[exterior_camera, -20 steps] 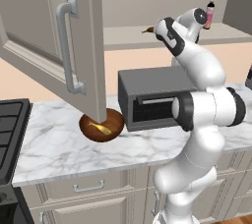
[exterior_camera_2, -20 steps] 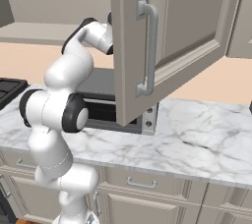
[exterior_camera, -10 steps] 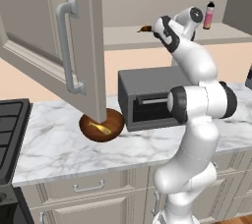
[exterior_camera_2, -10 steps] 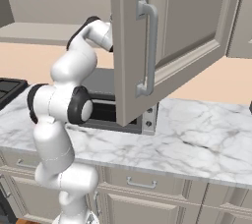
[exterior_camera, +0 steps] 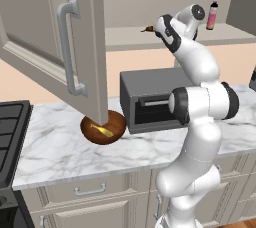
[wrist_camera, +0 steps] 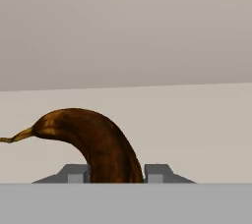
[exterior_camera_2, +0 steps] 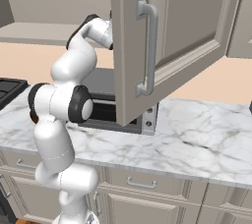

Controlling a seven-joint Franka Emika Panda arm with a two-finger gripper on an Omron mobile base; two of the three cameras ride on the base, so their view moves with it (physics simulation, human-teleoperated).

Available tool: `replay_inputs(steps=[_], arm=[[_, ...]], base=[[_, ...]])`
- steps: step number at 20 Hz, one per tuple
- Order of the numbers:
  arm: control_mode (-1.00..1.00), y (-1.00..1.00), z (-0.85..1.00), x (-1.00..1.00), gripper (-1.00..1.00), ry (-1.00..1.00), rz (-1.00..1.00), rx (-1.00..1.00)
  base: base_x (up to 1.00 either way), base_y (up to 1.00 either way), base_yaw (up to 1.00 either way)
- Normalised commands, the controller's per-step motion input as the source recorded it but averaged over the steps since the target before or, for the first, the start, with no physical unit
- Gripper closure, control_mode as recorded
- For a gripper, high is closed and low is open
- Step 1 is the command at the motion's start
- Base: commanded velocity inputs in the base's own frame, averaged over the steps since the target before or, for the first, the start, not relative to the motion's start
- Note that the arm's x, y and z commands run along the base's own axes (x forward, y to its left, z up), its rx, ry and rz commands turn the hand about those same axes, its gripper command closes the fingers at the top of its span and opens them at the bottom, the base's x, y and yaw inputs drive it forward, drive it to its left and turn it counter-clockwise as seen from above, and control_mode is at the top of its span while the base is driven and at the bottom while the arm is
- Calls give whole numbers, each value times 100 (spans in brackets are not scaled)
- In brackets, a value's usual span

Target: Open the cabinet. Pick the banana and banana from the cabinet and place them into the bowl. Then close the cabinet.

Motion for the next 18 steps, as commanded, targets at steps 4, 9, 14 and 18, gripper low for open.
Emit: replay_inputs(steps=[4, 9, 14, 18], arm=[[-100, 0, 0, -8, 100, 0, 0, 0], [-100, 23, -1, -59, 100, 0, 5, 0], [-100, 50, -1, -94, 100, 0, 14, -3], [-100, 59, -6, -100, 100, 0, 15, -5]], base=[[0, 0, 0], [0, 0, 0], [0, 0, 0], [0, 0, 0]])
